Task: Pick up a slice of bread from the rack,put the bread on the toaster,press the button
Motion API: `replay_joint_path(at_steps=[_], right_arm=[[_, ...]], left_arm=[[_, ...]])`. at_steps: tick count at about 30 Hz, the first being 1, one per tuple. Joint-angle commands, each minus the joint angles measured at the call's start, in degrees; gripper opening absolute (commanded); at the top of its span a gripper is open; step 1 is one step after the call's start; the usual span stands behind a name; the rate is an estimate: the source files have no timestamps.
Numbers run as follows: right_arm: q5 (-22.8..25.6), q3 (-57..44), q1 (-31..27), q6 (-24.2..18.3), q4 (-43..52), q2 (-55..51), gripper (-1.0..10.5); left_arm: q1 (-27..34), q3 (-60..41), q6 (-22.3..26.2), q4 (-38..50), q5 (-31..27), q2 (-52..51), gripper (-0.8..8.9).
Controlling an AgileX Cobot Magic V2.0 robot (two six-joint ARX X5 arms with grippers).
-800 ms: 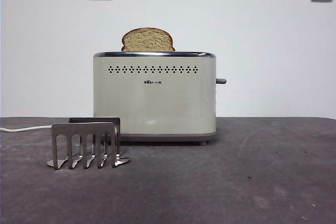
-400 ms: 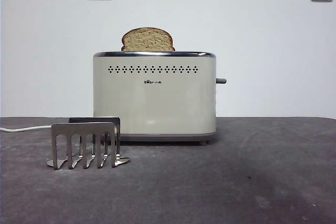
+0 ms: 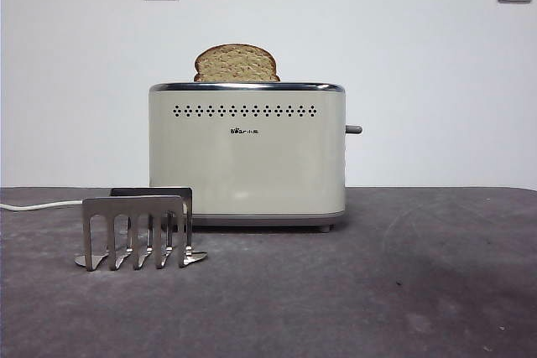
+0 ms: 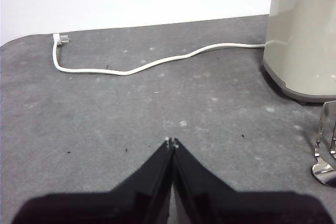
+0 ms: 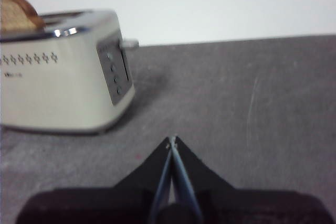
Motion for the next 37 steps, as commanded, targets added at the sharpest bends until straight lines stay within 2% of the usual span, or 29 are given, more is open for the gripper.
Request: replay_joint_path(at_steps=[1,9,12,37], right_arm=[[0.24,-2.32,-0.07,1.27,0.15,-1.66,0.0],[0.11,-3.52,-0.07,1.77,-3.56,-3.43,0.0],[0.13,-3.52,-0.07,4.83,-3.19,-3.43,0.0],[0.15,-3.52,-0.04,4.57,-3.15,-3.39,0.0]], left_arm=[[0.17,-0.83,-0.55,0.17,-0.15,-0.13,-0.04],[0.17,-0.83,-0.55,0.20,-0.17,-0.13,-0.04],[0.17,-0.83,-0.55,0.20,-0.17,-0.13,-0.04],[0.17,-0.83,-0.55,0.20,-0.15,-0.13,-0.04]])
